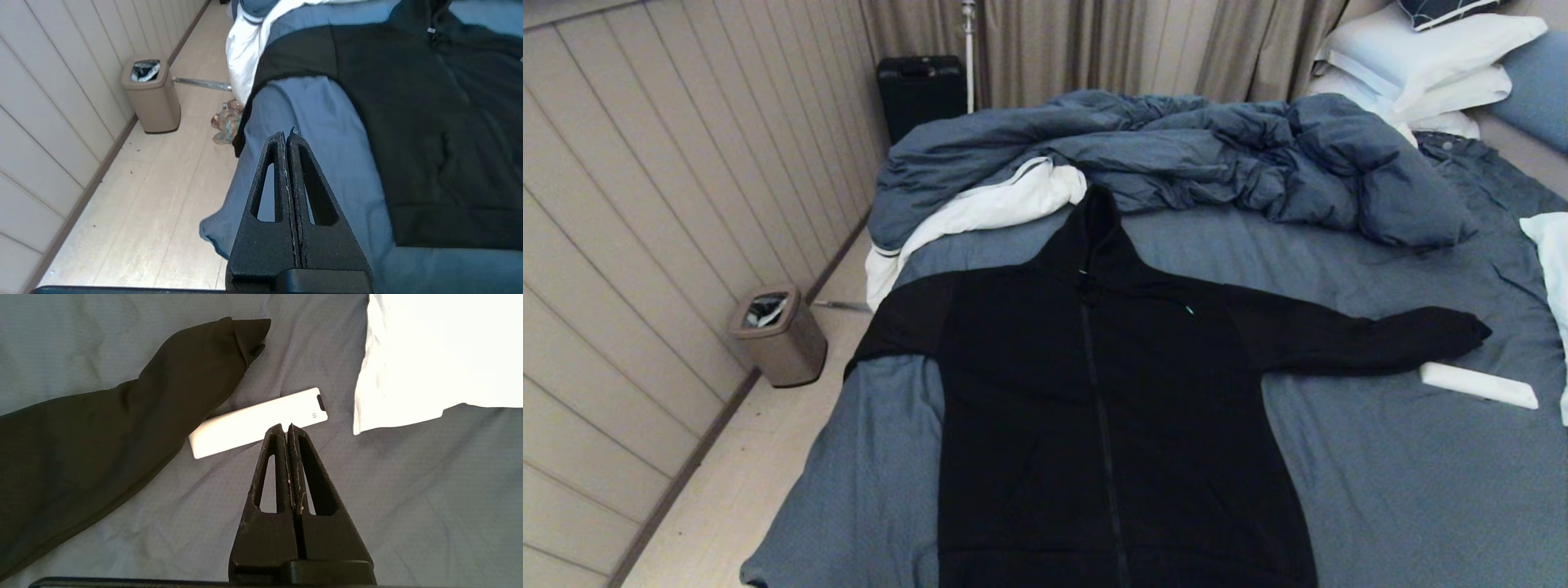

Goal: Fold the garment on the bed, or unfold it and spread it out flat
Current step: Fold the black sweatshirt

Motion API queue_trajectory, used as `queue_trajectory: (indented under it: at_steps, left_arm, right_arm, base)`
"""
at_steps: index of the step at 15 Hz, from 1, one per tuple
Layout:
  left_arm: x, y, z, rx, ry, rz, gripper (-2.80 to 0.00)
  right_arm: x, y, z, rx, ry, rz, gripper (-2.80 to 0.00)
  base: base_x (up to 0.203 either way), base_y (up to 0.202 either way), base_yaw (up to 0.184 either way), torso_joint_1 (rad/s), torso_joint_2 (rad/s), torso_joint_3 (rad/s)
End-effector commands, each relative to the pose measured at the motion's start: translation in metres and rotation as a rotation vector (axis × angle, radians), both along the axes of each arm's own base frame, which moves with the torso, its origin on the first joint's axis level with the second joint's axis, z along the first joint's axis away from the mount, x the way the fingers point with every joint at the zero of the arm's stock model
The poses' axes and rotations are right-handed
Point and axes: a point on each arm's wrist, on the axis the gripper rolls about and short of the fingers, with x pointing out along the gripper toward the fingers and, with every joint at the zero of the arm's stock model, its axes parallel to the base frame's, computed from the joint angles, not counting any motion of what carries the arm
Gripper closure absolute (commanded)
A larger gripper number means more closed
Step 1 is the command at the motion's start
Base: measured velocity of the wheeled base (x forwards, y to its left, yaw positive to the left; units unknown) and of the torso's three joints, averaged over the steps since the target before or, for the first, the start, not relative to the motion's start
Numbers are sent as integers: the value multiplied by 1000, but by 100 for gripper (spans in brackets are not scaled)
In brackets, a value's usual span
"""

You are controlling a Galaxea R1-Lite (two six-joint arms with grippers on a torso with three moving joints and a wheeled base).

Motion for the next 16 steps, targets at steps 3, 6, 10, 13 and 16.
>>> queue_trajectory:
  at_steps: [3,6,10,13,16]
  left_arm:
    - [0,0,-1,0,2,0,0]
    - [0,0,0,-1,0,0,0]
    - [0,0,-1,-1,2,0,0]
    - [0,0,0,0,1,0,0]
    - [0,0,-1,-1,2,0,0]
  right_arm:
    - [4,-3,-11,9,10,7,0]
    - [6,-5,-16,14,9,8,0]
    - [7,-8,-21,17,10,6,0]
    - [9,-11,-28,19,10,3,0]
    - [10,-12,-29,16,6,3,0]
  base:
    - [0,0,0,246,-538,-293]
    - [0,0,0,242,-525,-286]
    - [0,0,0,65,-136,-70]
    - [0,0,0,1,-3,-22]
    - [0,0,0,4,1,-155]
